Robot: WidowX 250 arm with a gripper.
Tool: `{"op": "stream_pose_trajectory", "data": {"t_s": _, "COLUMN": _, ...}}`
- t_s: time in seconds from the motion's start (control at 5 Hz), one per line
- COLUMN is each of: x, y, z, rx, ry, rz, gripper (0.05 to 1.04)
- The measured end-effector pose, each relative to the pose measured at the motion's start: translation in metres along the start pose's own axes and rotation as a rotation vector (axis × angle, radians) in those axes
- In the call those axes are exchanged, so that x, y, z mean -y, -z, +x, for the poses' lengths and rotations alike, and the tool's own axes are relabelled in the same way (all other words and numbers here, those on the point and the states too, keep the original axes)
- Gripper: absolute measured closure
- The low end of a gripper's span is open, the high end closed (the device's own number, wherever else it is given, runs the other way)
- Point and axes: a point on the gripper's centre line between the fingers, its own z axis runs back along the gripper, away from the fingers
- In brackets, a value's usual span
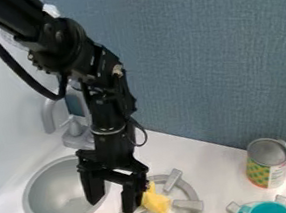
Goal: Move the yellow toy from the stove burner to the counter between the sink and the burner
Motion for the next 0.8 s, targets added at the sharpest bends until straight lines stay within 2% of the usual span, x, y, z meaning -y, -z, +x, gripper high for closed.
{"op": "stream_pose_trajectory", "data": {"t_s": 0.2, "x": 0.000, "y": 0.007, "z": -0.001, "rx": -0.021, "ry": -0.011, "rz": -0.004, "gripper": 0.083}}
{"op": "stream_pose_trajectory", "data": {"t_s": 0.4, "x": 0.006, "y": 0.022, "z": 0.023, "rx": 0.039, "ry": -0.146, "rz": -0.056, "gripper": 0.083}}
{"op": "stream_pose_trajectory", "data": {"t_s": 0.6, "x": 0.010, "y": 0.040, "z": 0.055, "rx": 0.078, "ry": -0.343, "rz": -0.100, "gripper": 0.083}}
{"op": "stream_pose_trajectory", "data": {"t_s": 0.8, "x": 0.016, "y": 0.050, "z": 0.080, "rx": 0.138, "ry": -0.433, "rz": -0.169, "gripper": 0.083}}
